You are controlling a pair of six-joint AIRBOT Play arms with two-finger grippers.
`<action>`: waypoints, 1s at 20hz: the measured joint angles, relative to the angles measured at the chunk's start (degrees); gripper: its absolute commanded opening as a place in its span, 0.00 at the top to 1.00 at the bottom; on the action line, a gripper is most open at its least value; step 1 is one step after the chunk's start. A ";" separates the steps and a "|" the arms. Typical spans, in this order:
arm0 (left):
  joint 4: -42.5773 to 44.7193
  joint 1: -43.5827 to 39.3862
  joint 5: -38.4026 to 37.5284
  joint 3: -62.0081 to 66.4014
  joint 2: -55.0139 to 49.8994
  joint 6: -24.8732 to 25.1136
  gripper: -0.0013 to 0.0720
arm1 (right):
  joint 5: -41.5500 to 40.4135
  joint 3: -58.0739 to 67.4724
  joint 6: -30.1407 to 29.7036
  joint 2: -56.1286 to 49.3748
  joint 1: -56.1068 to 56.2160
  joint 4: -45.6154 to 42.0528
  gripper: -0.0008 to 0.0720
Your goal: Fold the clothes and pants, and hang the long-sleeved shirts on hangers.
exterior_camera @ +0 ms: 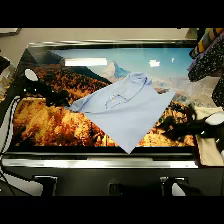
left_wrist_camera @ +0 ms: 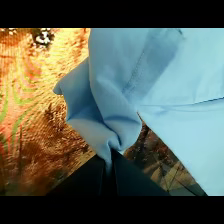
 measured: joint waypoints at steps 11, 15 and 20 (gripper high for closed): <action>-0.33 0.00 -0.92 0.00 0.00 0.04 0.96 | -25.97 -20.87 8.63 5.68 28.06 13.11 0.32; -0.35 0.00 -0.94 0.00 0.00 0.07 0.96 | -32.72 -21.27 10.54 2.01 34.71 17.73 0.36; -0.33 0.00 -0.94 0.00 0.00 0.09 0.96 | -38.75 -21.29 10.97 0.20 37.66 19.32 0.95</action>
